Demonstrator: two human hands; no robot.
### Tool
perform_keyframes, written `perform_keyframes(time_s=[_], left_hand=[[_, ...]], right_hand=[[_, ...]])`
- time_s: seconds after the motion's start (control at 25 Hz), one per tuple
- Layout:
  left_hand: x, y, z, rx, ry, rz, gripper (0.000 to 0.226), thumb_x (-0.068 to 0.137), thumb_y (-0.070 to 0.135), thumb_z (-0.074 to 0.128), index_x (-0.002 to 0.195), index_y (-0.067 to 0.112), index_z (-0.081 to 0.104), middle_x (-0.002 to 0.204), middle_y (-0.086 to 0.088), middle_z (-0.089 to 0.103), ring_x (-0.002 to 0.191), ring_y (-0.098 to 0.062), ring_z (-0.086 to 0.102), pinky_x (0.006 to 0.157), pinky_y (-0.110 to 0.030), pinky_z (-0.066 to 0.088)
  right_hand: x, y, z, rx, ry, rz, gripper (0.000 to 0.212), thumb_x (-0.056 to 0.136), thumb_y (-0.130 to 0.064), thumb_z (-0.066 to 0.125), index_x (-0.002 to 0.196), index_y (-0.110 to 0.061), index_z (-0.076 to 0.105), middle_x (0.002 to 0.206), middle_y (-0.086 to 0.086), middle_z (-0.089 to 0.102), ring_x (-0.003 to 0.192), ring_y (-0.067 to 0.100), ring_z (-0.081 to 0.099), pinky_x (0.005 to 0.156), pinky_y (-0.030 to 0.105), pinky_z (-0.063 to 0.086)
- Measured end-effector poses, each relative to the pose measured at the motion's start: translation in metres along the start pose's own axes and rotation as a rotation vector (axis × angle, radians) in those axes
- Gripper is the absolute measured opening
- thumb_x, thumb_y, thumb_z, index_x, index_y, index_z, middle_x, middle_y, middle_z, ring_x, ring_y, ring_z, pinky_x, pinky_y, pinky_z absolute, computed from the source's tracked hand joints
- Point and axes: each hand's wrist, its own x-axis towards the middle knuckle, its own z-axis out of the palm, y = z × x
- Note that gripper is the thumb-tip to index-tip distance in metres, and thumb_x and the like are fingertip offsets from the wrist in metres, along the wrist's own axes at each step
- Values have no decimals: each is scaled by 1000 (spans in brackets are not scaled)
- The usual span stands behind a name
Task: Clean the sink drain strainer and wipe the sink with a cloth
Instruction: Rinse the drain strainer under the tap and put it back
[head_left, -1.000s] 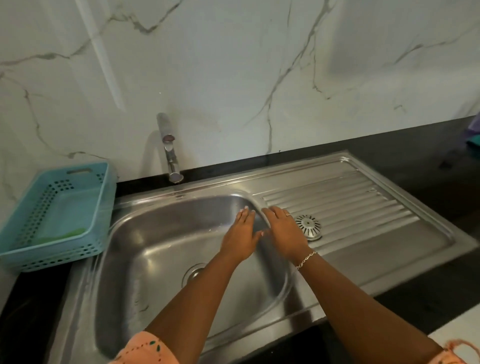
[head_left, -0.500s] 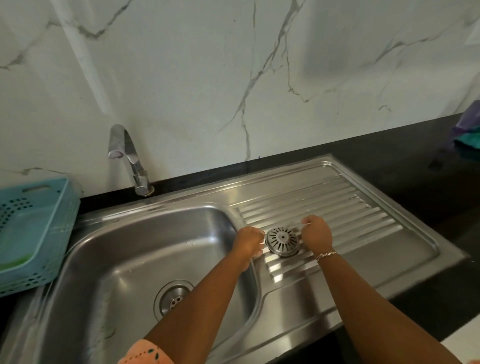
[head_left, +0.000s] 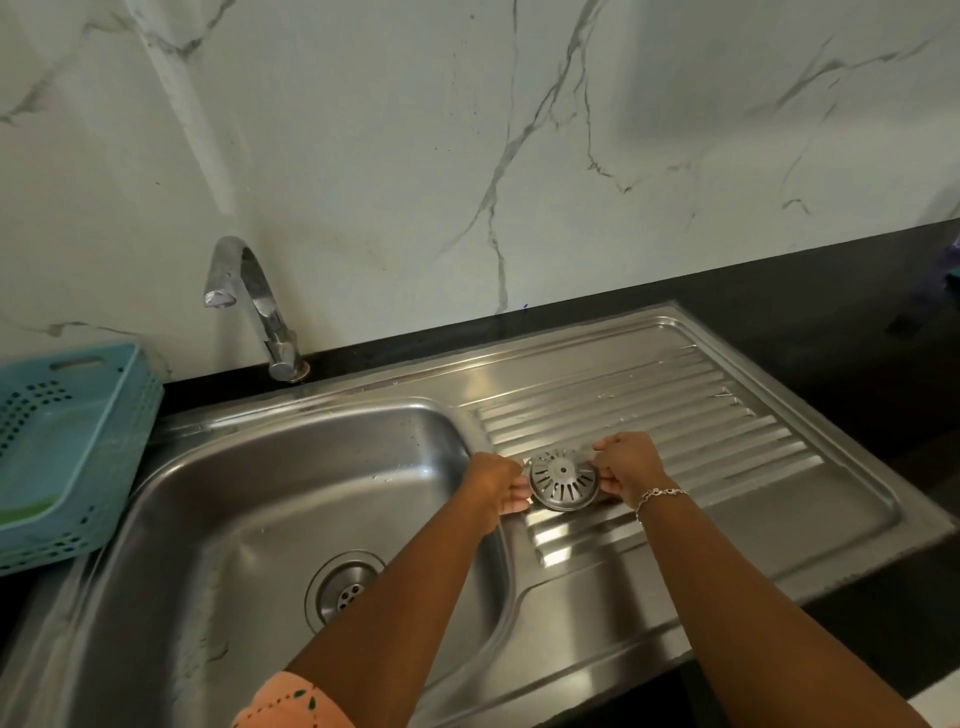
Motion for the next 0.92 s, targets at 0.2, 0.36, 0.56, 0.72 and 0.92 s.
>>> perform_keyframes(time_s=[0.2,0.36,0.56,0.72,0.92], left_hand=[[-2,0,-15,-68,16,28,14,88,-10,45,81,-2,55,75,-11,56,68,-20,54,82,-37,51],[-14,1,-43,-182,31,78,19,88,-10,48,77,3,56,76,-13,60,69,-21,58,77,-36,52],[-31,1,-94,-256,81,108,21,88,-9,46,77,4,58,74,-12,62,68,-20,60,65,-28,53],[-40,-5,-144,-273,120,115,24,89,-9,43,76,5,57,53,-4,68,66,-18,59,55,-23,55],[-43,-18,-208,-311,204,119,25,91,-8,42,75,5,57,47,-1,67,64,-18,59,56,-25,55]], right_hand=[[-9,-13,9,126,-161,-14,29,85,15,51,70,-9,51,62,8,48,55,15,46,53,26,43],[-14,-23,32,132,-255,-47,26,84,14,54,72,-9,53,65,10,52,58,16,50,54,27,48],[-31,-36,79,109,-352,-82,21,83,12,56,77,-8,57,63,9,54,54,15,52,51,25,49],[-52,-40,131,89,-410,-89,22,83,11,57,76,-10,56,68,8,57,61,15,54,57,25,47],[-78,-45,199,52,-491,-136,22,85,8,56,73,-10,57,61,4,59,53,10,54,51,20,48]])
